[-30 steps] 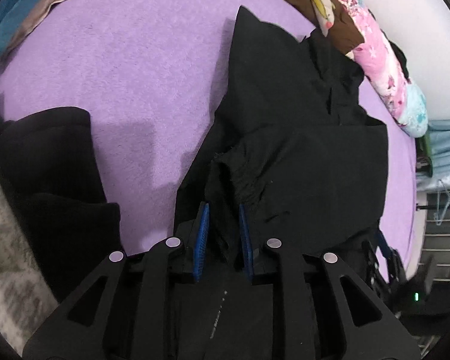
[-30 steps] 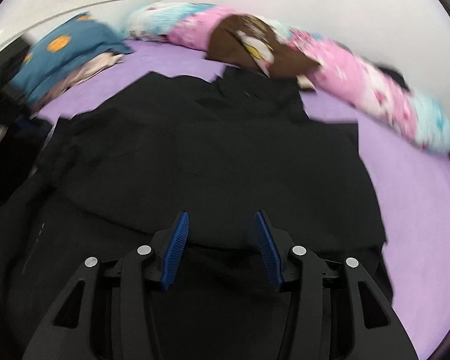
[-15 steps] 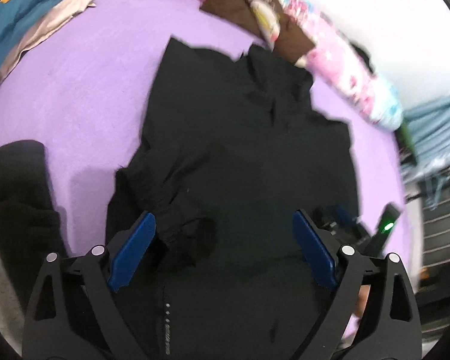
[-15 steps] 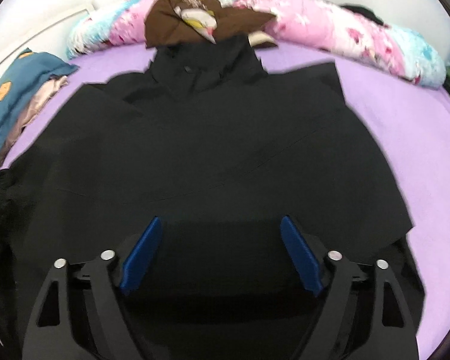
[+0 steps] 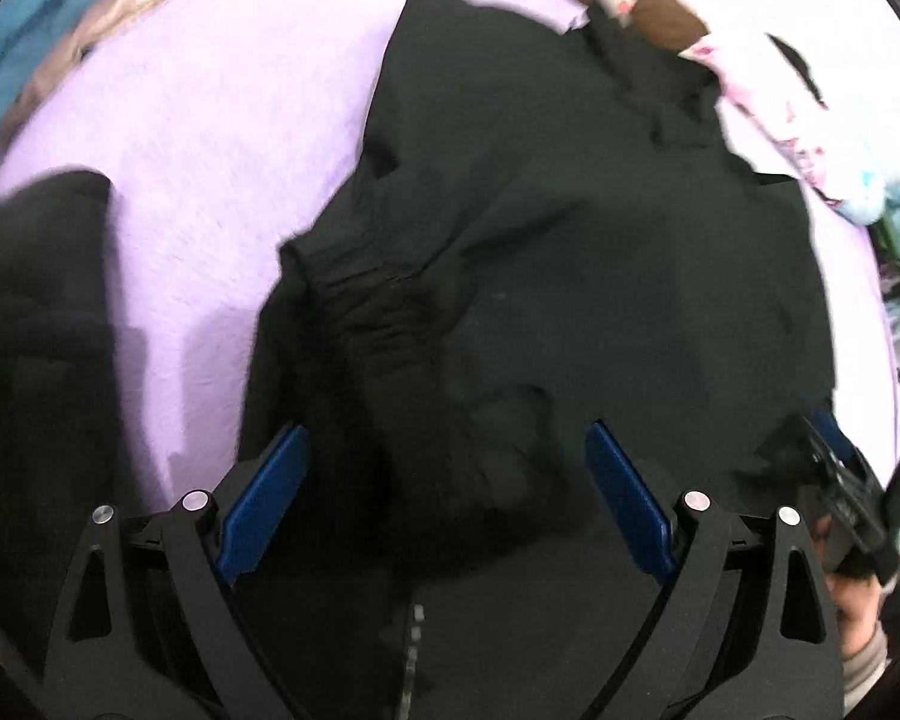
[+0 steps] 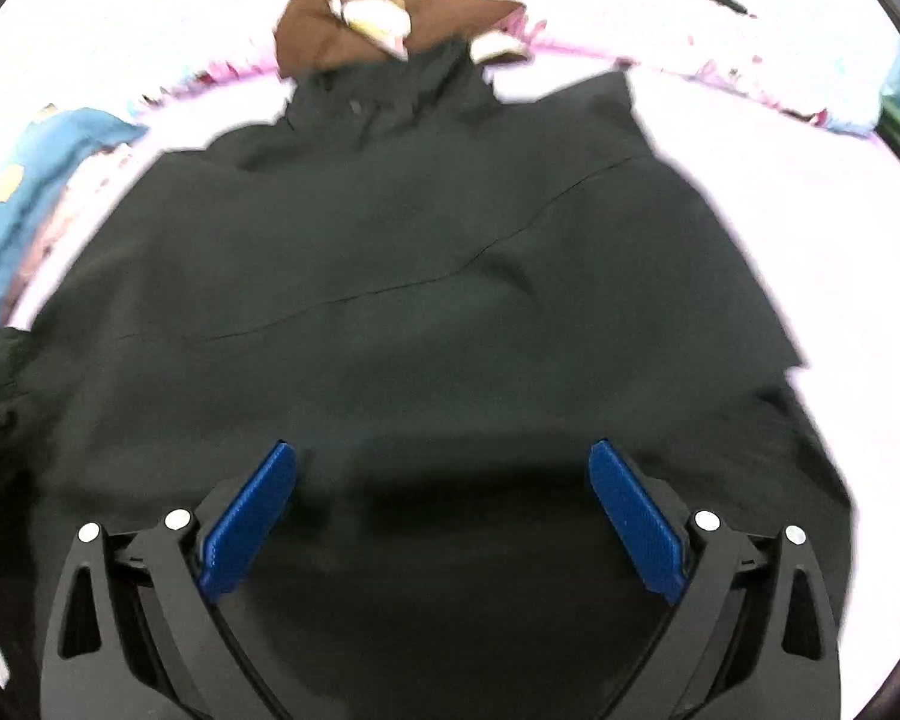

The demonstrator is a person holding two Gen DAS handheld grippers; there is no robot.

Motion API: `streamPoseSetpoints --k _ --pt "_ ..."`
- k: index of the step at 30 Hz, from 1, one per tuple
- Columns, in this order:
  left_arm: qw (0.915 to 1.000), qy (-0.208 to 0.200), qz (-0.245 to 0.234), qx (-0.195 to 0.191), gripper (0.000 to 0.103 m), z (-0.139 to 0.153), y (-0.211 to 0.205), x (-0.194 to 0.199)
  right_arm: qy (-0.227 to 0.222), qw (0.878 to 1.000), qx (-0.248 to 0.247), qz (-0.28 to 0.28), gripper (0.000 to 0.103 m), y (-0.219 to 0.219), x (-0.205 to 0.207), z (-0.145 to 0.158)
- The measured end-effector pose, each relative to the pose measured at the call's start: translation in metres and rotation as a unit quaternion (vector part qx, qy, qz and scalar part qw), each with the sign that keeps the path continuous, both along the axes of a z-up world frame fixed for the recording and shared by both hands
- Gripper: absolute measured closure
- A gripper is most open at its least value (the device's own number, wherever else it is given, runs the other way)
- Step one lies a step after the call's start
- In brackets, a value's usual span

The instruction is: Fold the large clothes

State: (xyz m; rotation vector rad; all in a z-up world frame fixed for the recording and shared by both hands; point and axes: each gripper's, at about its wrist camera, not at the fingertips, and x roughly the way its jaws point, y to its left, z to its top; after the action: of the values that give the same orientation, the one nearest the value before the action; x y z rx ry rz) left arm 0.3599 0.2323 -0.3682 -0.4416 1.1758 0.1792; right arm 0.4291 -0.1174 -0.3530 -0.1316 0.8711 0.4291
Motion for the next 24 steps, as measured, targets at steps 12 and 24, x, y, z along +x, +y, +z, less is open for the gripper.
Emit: streamPoseSetpoints --k 12,24 --pt "0.9987 -0.027 -0.043 -0.008 0.01 0.045 -0.054 -0.143 0.004 0.999 0.01 -0.051 0.007 -0.149 -0.147 0.014" --pt "0.9891 -0.072 -0.121 0.044 0.009 0.065 -0.107 -0.246 0.013 0.996 0.025 -0.087 0.007 -0.216 -0.207 0.004"
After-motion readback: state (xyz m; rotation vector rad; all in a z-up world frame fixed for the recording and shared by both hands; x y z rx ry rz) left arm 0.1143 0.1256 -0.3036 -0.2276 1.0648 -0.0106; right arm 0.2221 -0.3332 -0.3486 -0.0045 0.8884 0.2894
